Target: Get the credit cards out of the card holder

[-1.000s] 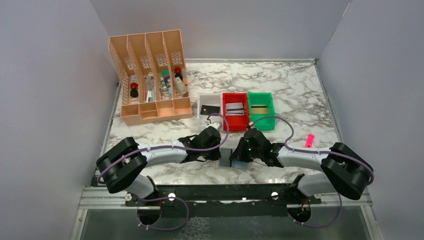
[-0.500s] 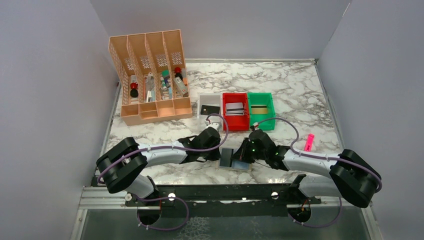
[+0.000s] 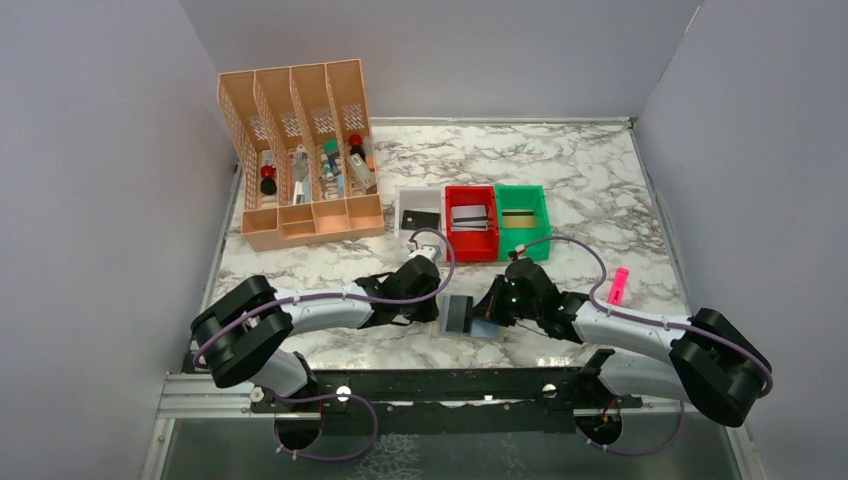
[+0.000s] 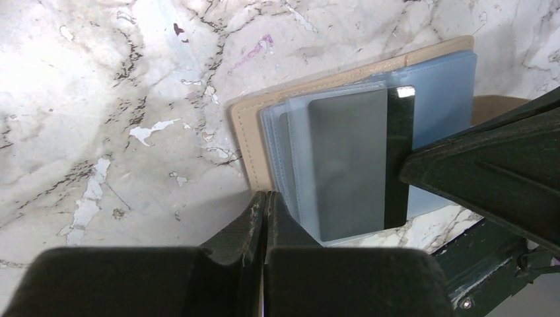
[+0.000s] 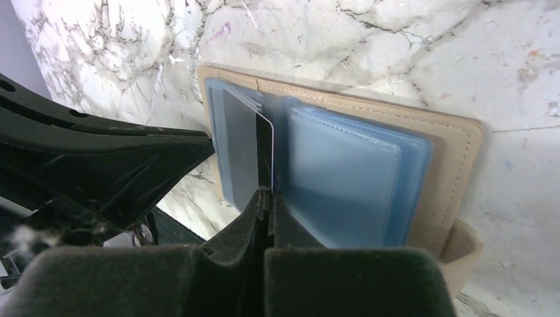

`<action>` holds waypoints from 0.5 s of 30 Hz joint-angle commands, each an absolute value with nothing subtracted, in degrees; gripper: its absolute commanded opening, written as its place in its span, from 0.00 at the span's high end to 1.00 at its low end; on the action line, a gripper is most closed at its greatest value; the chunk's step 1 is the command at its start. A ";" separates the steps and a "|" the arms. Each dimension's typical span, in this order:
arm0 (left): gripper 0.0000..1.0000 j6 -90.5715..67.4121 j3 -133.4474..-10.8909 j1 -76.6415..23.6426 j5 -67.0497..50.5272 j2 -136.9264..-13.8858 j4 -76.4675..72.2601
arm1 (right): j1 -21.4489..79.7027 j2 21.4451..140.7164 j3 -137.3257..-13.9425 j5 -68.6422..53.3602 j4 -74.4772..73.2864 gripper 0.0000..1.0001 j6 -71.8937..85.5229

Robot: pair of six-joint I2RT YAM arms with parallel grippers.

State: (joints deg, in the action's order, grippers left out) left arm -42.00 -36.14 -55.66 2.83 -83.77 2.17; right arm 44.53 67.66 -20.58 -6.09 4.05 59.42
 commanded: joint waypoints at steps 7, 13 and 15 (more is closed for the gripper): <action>0.94 -41.47 -36.69 -55.99 5.98 -80.52 6.07 | 44.03 67.37 -20.63 -4.05 0.43 0.99 57.75; 0.72 -39.32 -38.80 -55.99 2.16 -77.51 0.92 | 44.03 70.70 -21.23 -4.92 1.14 0.99 57.11; 0.66 -38.67 -39.33 -55.99 -1.14 -78.24 -2.99 | 44.03 70.92 -21.25 -4.32 0.87 0.99 57.13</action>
State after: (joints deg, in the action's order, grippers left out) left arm -40.84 -36.67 -55.75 3.66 -79.18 4.56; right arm 44.23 69.73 -20.62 -5.43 2.17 58.46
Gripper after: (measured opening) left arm 0.294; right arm 0.015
